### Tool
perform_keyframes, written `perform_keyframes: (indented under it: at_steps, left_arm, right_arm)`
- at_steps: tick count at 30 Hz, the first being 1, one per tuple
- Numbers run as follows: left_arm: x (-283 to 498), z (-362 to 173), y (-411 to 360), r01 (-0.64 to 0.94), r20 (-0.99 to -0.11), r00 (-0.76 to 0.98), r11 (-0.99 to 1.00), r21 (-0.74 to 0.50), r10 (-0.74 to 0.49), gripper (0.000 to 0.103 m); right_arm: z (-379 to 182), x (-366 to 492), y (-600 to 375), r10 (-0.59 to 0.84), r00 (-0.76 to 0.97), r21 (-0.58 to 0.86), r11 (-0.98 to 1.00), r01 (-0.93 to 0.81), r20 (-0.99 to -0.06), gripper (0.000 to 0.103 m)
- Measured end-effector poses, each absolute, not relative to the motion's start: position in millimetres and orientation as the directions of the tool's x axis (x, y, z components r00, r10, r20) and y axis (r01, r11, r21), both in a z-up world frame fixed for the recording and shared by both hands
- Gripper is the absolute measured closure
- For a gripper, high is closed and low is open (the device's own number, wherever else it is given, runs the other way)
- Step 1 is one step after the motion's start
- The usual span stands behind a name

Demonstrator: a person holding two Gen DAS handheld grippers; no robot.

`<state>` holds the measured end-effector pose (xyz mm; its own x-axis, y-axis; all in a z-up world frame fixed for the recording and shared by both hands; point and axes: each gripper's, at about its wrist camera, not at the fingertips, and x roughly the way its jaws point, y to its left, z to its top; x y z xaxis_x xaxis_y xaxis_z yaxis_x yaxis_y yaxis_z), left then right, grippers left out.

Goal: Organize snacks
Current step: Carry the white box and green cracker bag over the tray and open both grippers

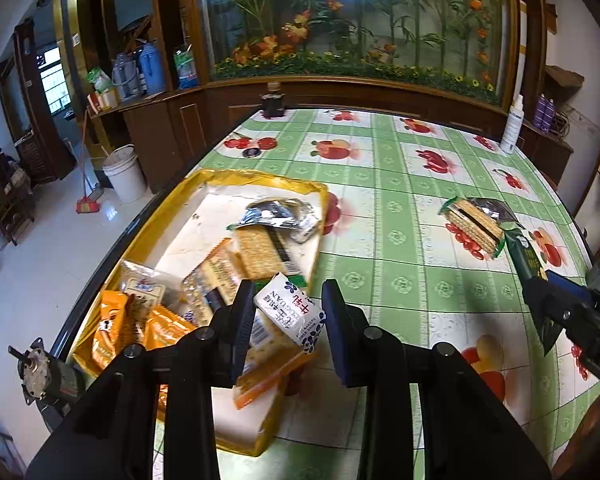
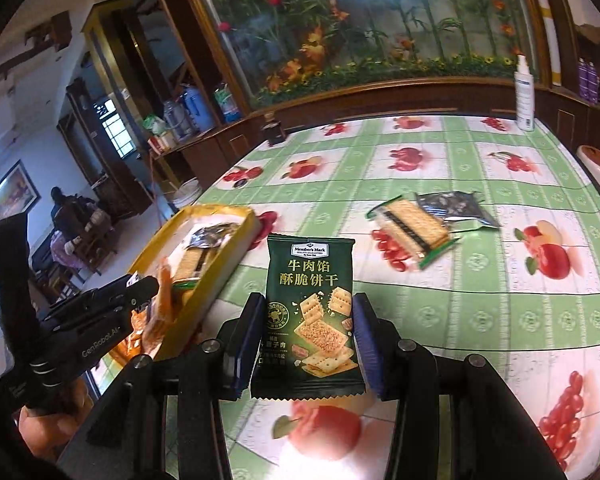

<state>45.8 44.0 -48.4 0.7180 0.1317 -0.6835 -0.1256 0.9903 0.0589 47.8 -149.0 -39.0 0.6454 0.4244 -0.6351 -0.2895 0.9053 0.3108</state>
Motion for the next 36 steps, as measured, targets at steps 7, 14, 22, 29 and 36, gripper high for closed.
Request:
perform_keyframes:
  at_steps: [7,14,22,29,36]
  left_arm:
    - [37.1,-45.9,68.2,-0.175,-0.673,0.722,0.983,0.049,0.162,0.072]
    - [35.5,-46.0,86.4,-0.207,-0.672,0.719,0.978,0.035,0.177,0.071]
    - [37.2,-48.0,109.3,-0.251,-0.676,0.708,0.968,0.026,0.202,0.071]
    - [44.5,-63.2,131.8,-0.291,-0.709,0.67,0.956,0.019,0.218,0.071]
    - [53.5,-70.9,146.1,-0.323,-0.72,0.649,0.946,0.032,0.246,0.071]
  right_arm:
    - [-37.9,42.8,-115.8,0.46,0.614,0.304,0.887,-0.347,-0.642,0.058]
    - [-37.9,44.6,-94.6,0.478,0.592,0.297,0.875,-0.382,-0.649,0.058]
    - [-40.2,54.1,-71.0,0.5,0.563,0.291,0.859,-0.422,-0.658,0.058]
    - [-48.2,70.2,-45.3,0.524,0.522,0.3,0.839,-0.455,-0.673,0.058]
    - [-52.1,87.3,-14.3,0.55,0.488,0.308,0.815,-0.491,-0.678,0.058]
